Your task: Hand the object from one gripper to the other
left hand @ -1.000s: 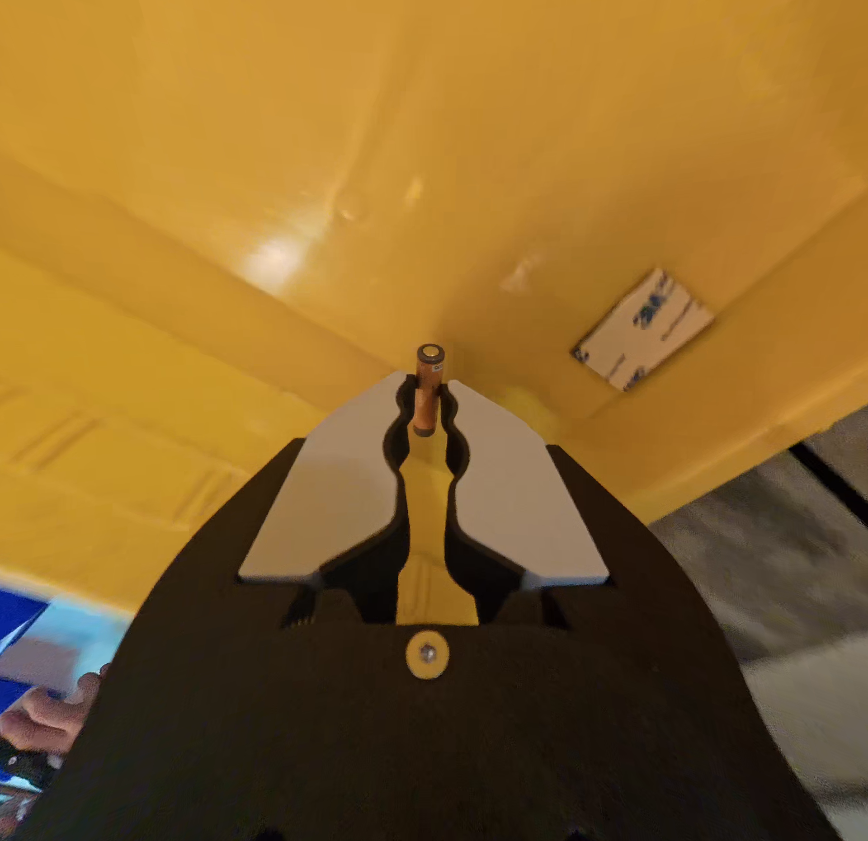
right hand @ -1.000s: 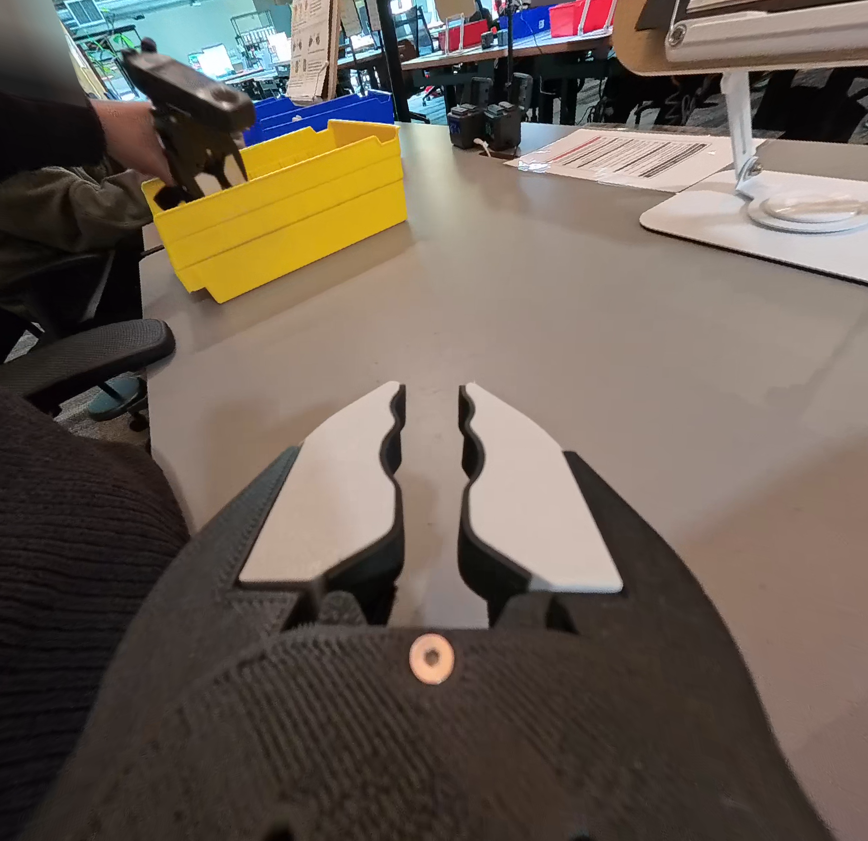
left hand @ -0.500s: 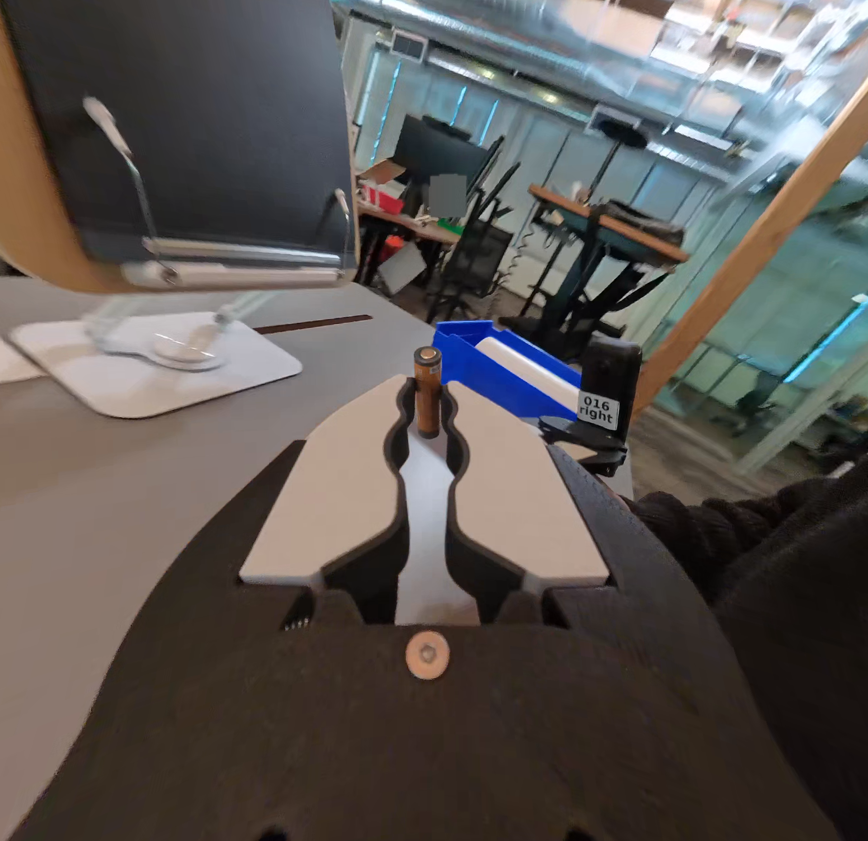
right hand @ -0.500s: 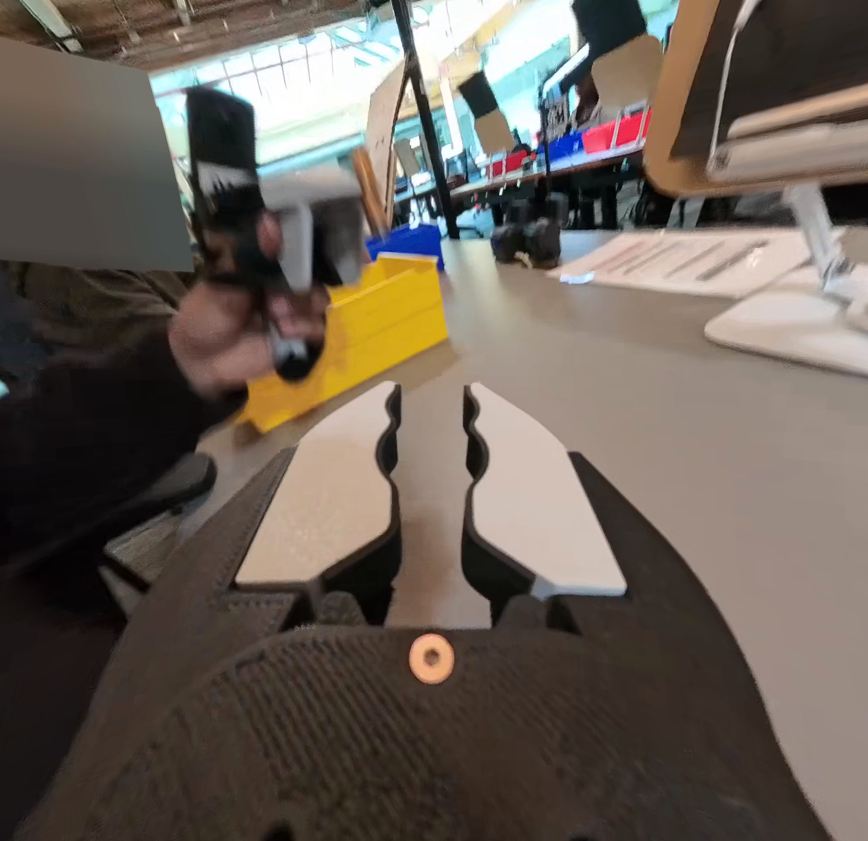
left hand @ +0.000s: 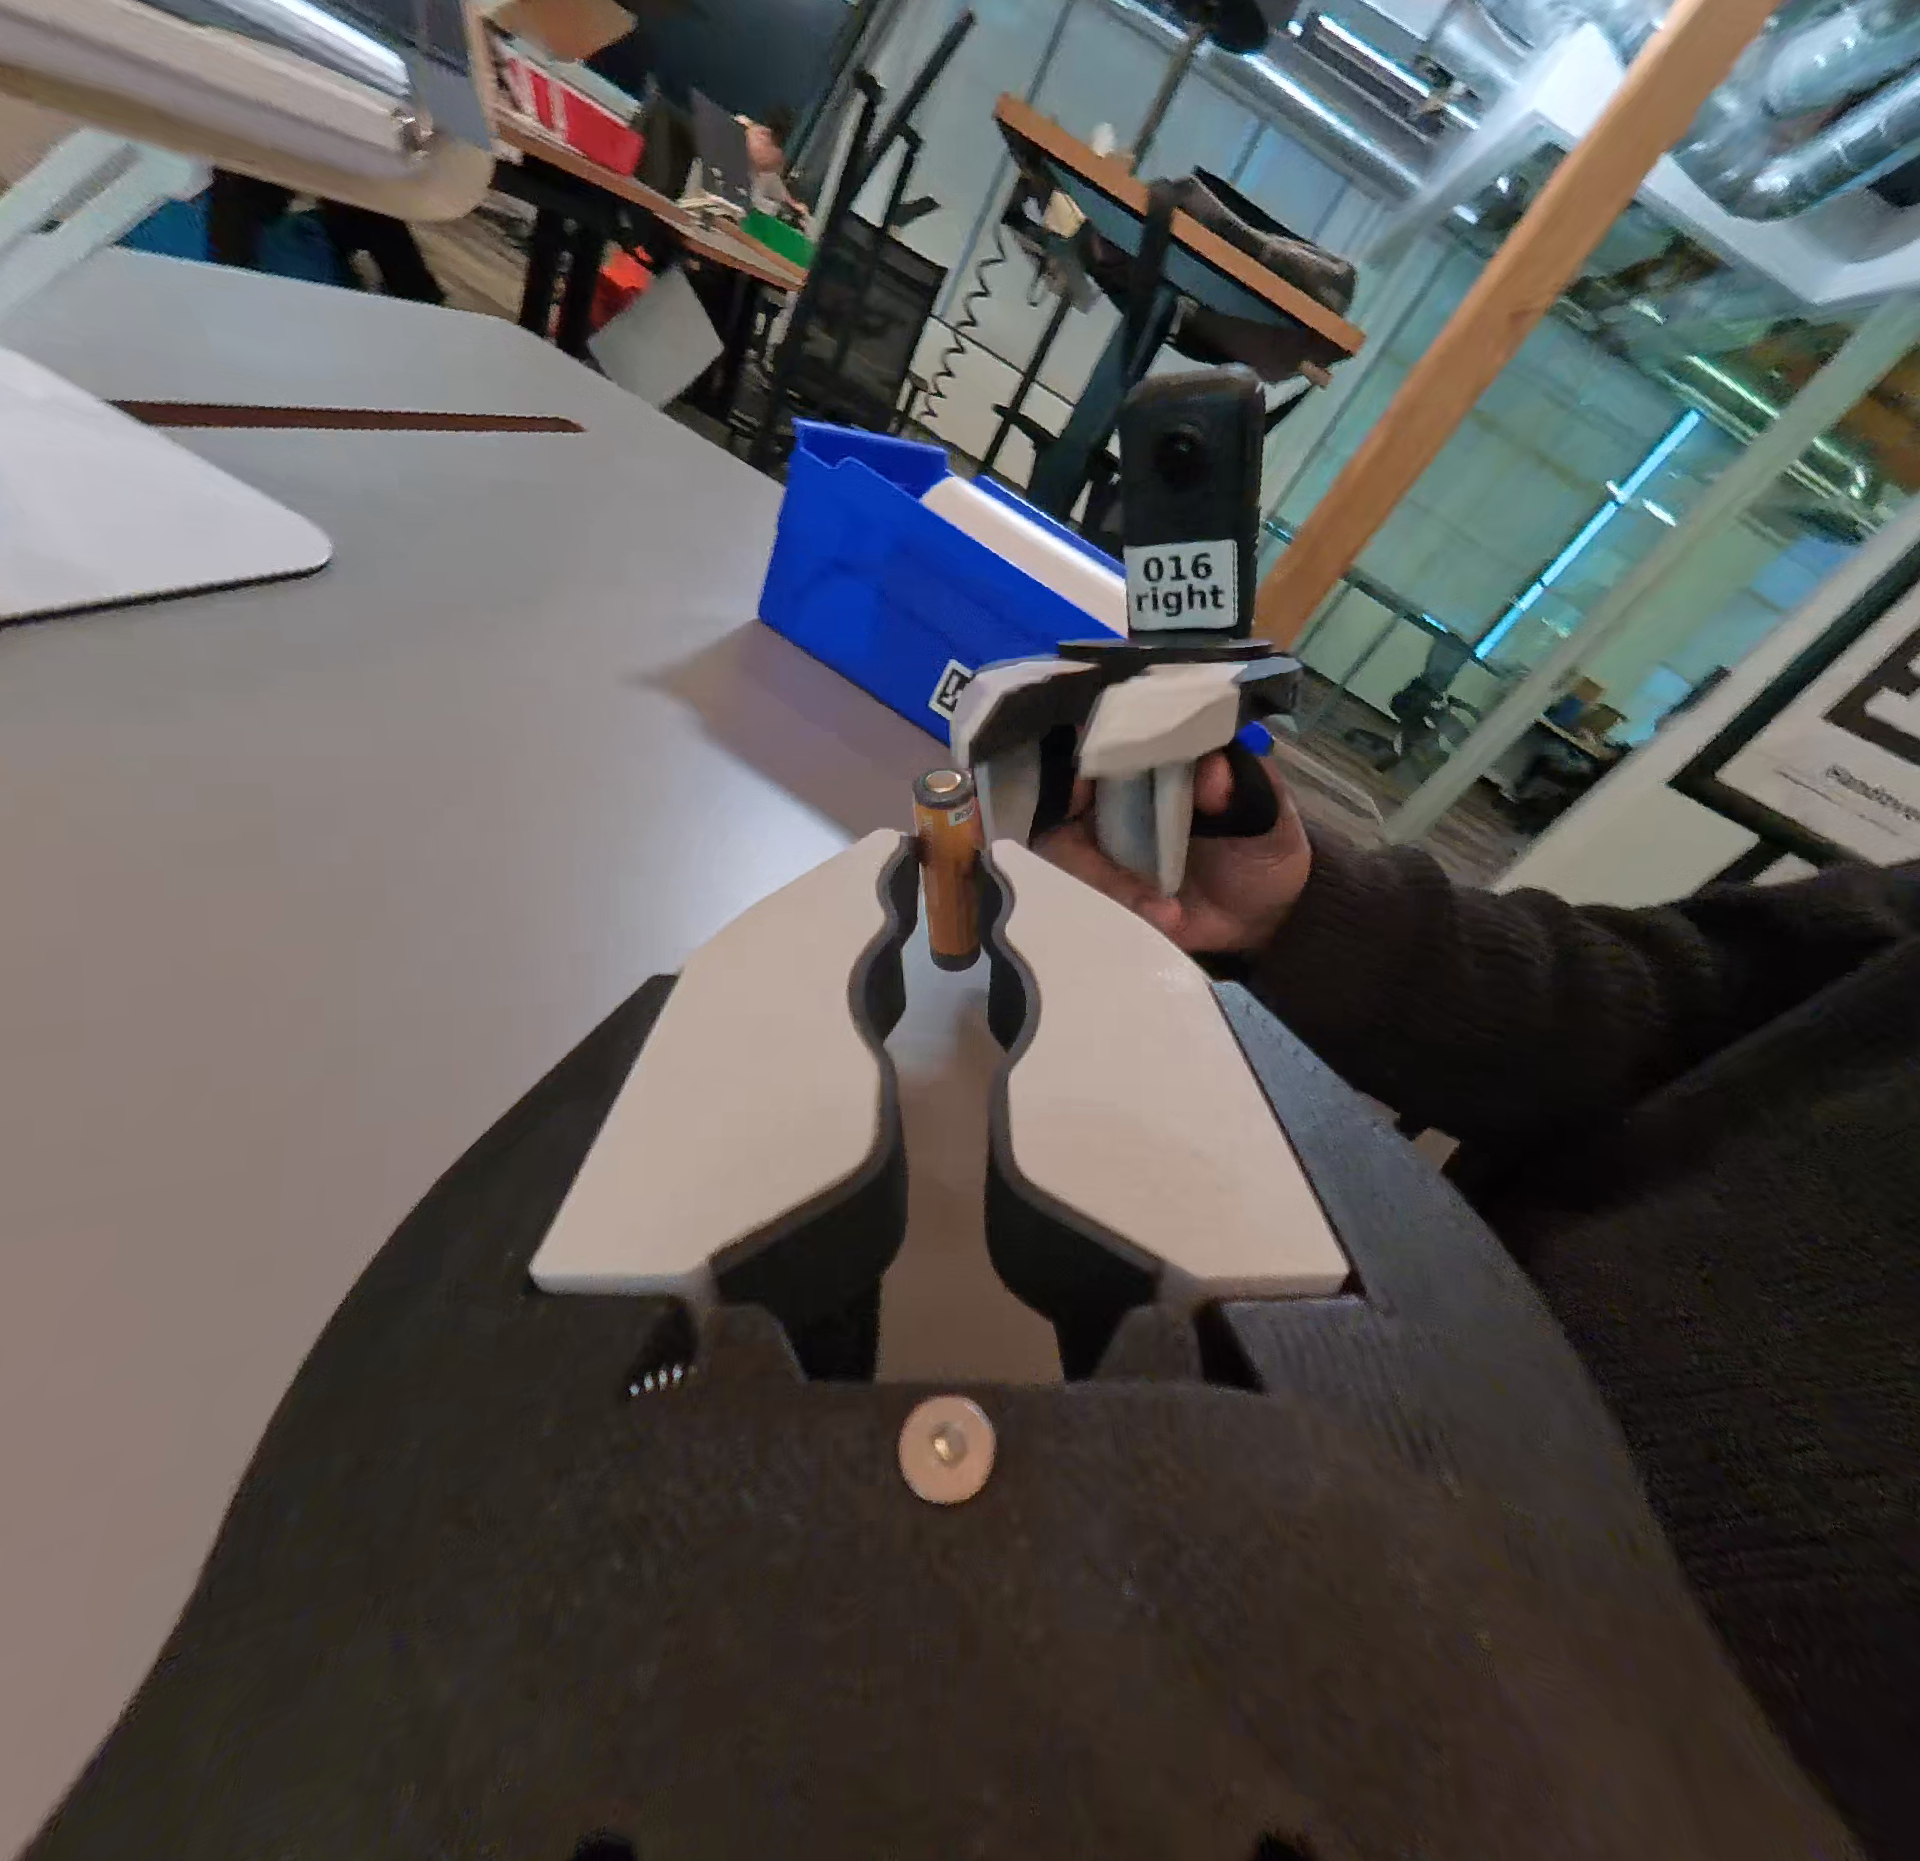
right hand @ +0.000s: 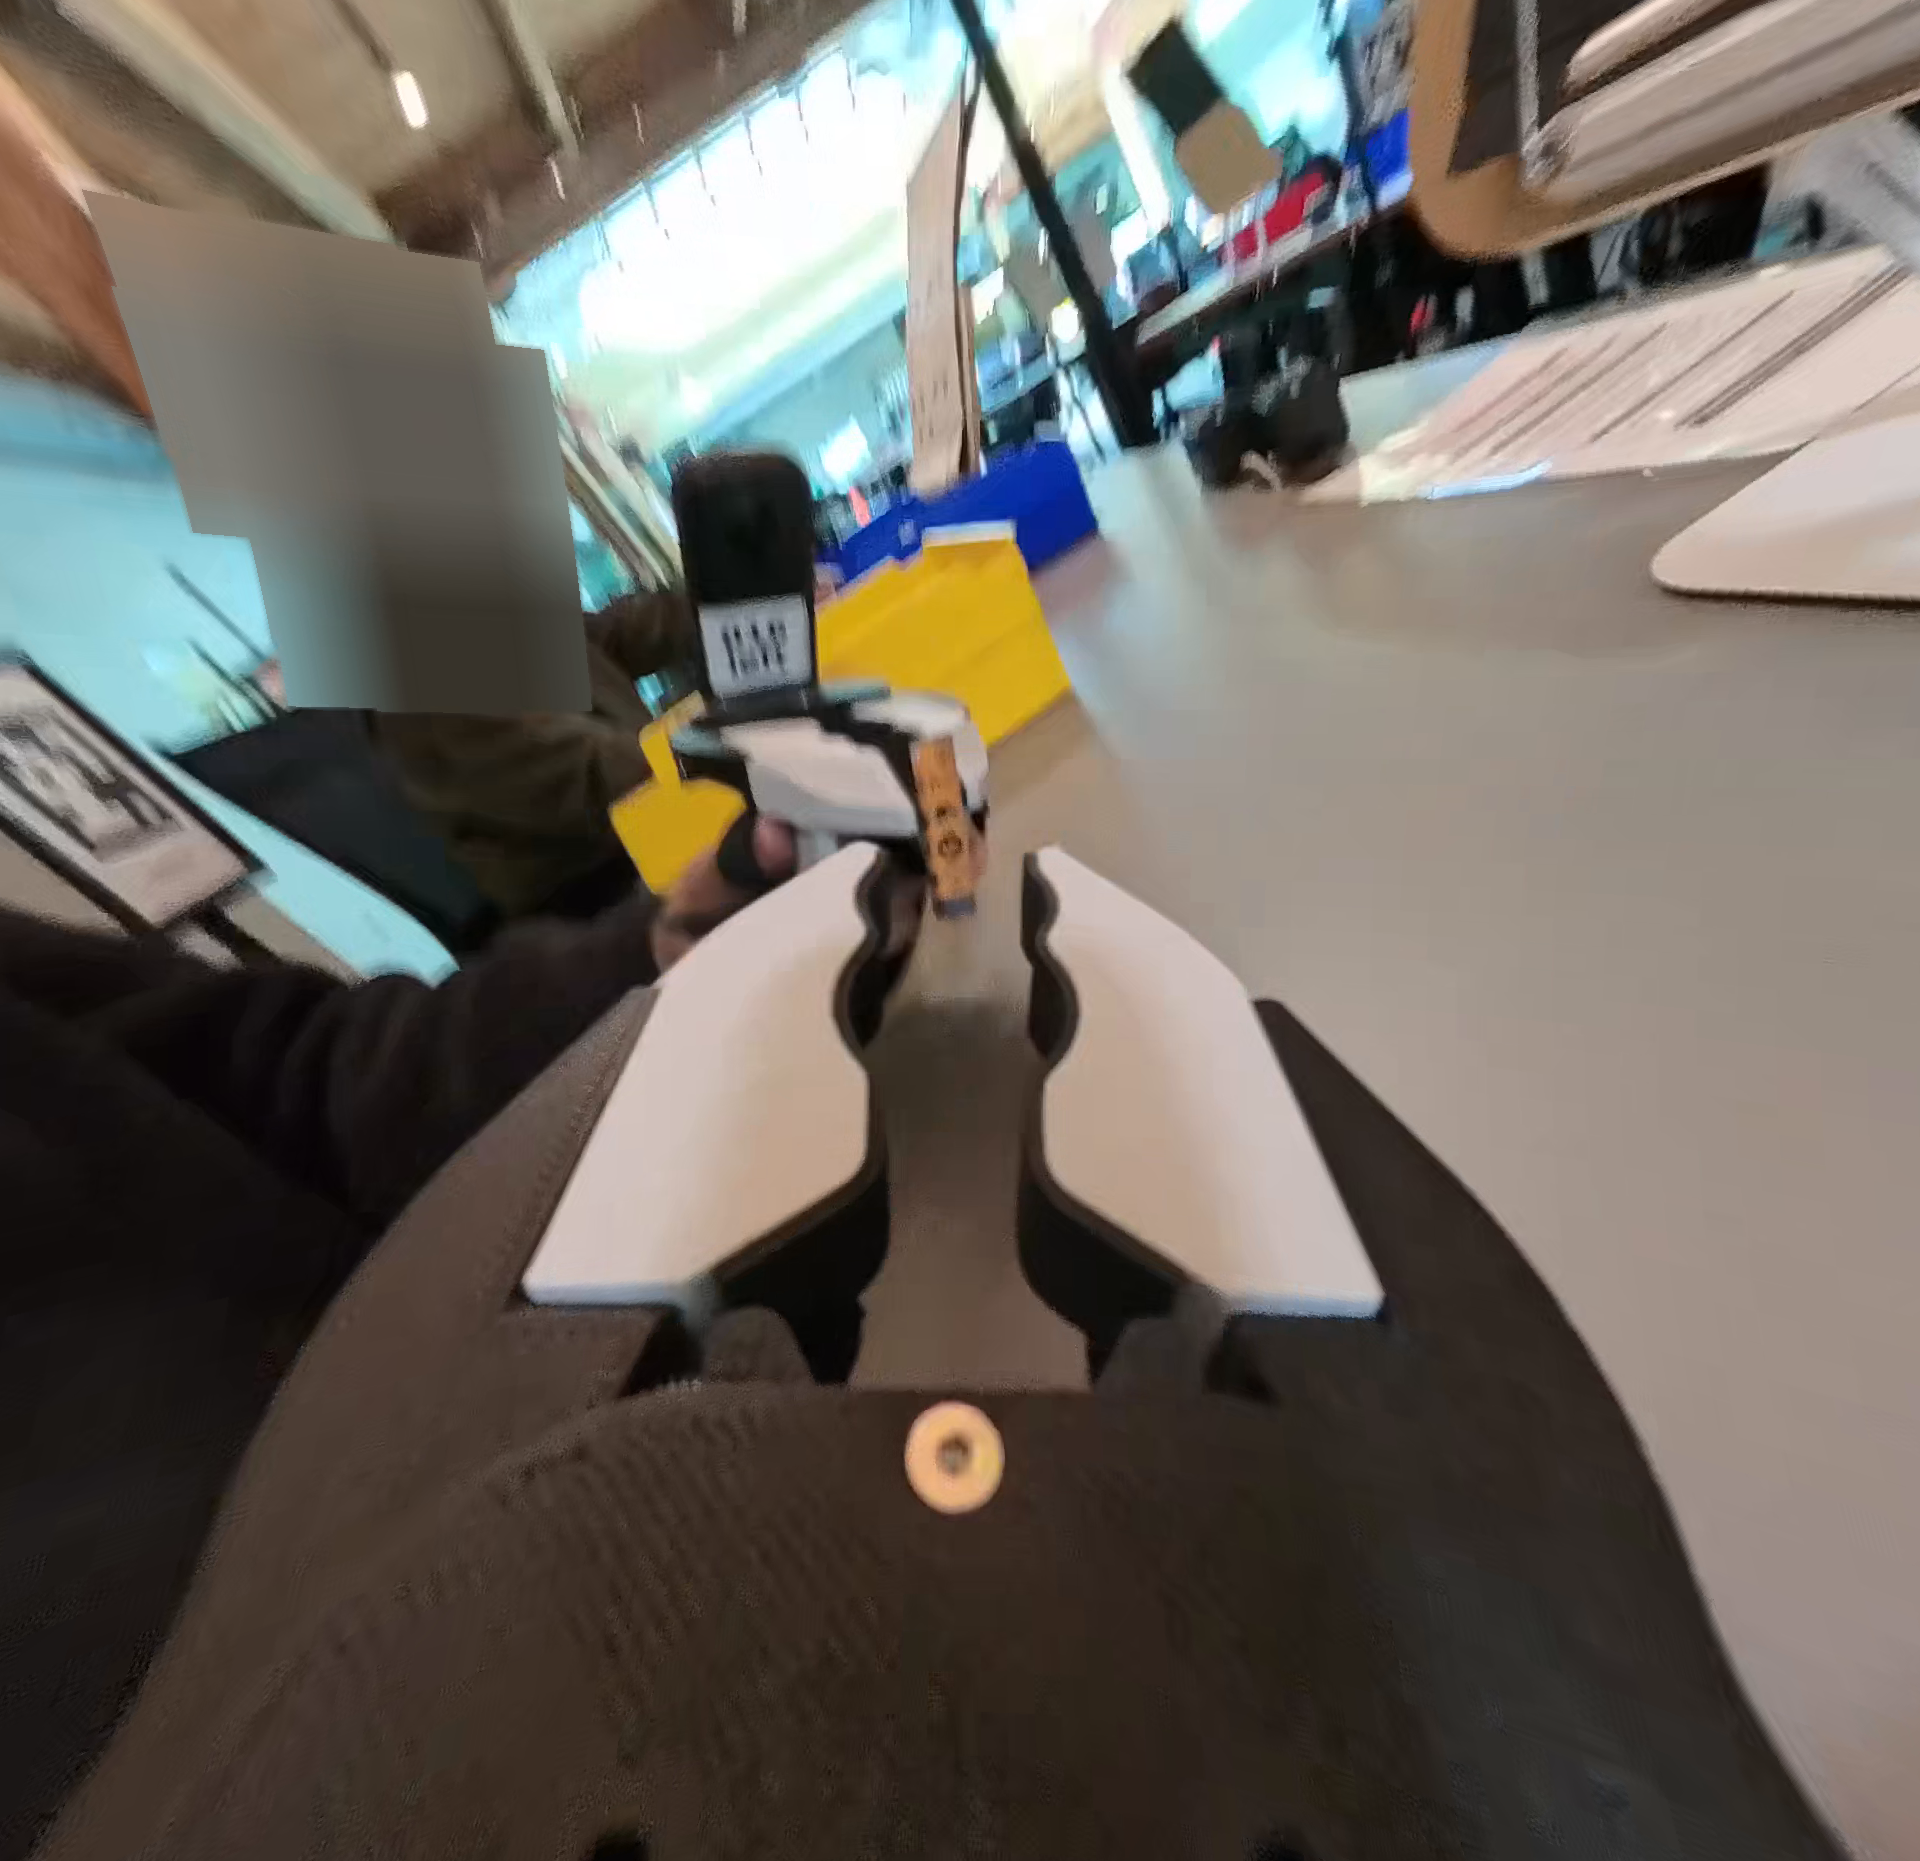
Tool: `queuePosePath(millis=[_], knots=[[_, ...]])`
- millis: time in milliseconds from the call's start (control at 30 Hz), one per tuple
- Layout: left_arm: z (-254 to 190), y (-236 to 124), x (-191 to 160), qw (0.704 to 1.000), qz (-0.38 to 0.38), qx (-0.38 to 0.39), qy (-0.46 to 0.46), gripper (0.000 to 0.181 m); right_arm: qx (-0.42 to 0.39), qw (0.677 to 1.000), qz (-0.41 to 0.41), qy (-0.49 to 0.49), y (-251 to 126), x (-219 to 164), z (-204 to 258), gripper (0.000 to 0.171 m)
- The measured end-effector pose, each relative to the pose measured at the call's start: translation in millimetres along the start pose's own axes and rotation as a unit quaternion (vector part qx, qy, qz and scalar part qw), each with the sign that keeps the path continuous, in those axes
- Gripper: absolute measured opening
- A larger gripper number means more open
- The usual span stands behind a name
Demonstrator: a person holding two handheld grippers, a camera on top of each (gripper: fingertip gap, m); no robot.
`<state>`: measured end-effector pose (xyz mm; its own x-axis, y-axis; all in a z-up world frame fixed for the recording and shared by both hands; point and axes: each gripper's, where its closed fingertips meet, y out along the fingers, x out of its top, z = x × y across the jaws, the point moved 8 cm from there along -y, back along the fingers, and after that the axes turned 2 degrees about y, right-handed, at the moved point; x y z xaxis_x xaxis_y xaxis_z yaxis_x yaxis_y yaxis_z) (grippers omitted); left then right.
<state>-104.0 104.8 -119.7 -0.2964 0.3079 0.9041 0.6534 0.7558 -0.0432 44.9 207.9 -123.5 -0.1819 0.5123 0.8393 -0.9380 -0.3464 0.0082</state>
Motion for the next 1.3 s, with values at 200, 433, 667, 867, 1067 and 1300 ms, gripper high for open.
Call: queuePosePath(millis=[200, 433, 667, 867, 1067, 1300], knots=[[-2.4, 5.3, 1.4, 0.998, 0.003, -0.064, -0.002, 0.012, -0.007, 0.996, 0.046, -0.073, 6.0, -12.8, 6.3, 0.018], [-4.8, 10.5, -0.7, 0.997, 0.007, -0.077, -0.008, 0.011, 0.005, 0.992, 0.063, -0.106, 16.2, -20.8, 18.0, 0.017], [-7.7, 13.4, -1.0, 0.996, -0.003, -0.092, -0.015, 0.011, -0.005, 0.992, 0.073, -0.107, 20.4, -24.8, 15.5, 0.015], [-8.0, 13.3, -0.9, 0.995, -0.009, -0.097, -0.015, 0.011, -0.003, 0.992, 0.068, -0.109, 20.2, -24.4, 18.1, 0.011], [-10.1, 16.3, -3.2, 0.996, 0.005, -0.093, 0.001, 0.011, 0.005, 0.995, 0.055, -0.081, 19.7, -23.0, 15.1, 0.012], [-4.1, 11.4, 0.9, 0.998, -0.035, -0.055, 0.014, 0.032, -0.018, 0.996, 0.052, -0.076, 17.5, -21.3, 11.1, 0.011]])
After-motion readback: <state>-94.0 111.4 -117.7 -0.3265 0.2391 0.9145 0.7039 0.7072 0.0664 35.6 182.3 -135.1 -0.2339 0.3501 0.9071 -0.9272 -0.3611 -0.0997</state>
